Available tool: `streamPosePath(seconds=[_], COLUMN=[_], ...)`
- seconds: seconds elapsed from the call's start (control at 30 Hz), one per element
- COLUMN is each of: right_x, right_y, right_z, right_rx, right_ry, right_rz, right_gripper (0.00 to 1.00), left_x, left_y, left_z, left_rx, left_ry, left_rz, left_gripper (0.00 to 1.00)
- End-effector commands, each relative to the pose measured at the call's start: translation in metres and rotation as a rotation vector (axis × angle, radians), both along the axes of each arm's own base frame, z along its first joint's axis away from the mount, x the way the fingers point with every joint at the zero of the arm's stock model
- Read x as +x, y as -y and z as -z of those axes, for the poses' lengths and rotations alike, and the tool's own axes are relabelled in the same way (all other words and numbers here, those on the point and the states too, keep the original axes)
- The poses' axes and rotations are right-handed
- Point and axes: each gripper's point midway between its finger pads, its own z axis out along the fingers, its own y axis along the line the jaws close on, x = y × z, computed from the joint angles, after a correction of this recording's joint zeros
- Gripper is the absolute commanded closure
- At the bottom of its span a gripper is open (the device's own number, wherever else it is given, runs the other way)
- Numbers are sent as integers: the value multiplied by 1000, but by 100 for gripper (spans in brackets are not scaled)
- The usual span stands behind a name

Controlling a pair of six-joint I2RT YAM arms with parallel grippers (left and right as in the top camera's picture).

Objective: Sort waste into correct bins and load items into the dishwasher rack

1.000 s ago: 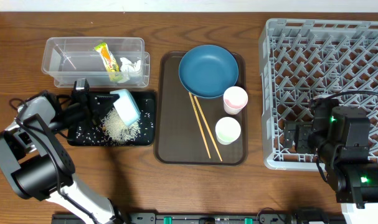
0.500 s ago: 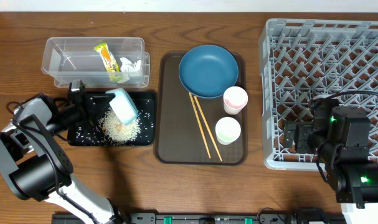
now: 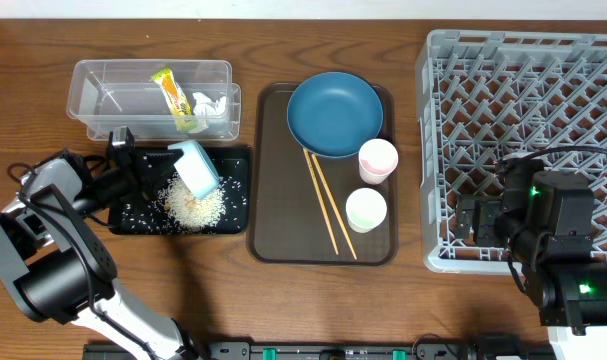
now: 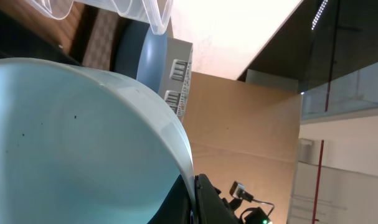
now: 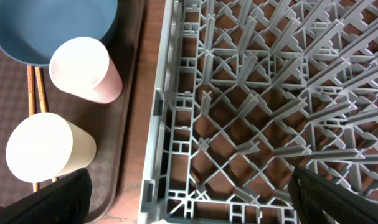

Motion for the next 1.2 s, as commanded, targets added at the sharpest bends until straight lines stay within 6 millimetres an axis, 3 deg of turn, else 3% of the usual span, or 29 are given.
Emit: streamPosePath(seconds=[0.0,0.23,0.5,0.8,1.17], right_x=[2,1,2,2,2], right_y=[-2,-2,-2,-2,-2], right_z=[-10,-10,-10,-10,-10], right_rx=[11,11,11,11,11], right_ry=[25,24,25,25,25], right_rz=[-2,-1,-1,-1,-1], right_gripper=[1,1,1,1,1], left_x=[-2,-12,-35,-37,-63], left_y=[0,16,71,134,207], left_z=[-10,-44,-63,-26,25], left_rx=[-31,50,409,786,1161], left_ry=[3,105,217,165,228], left_rz=[-13,24,230,427,684], left_gripper=[94,94,94,94,94])
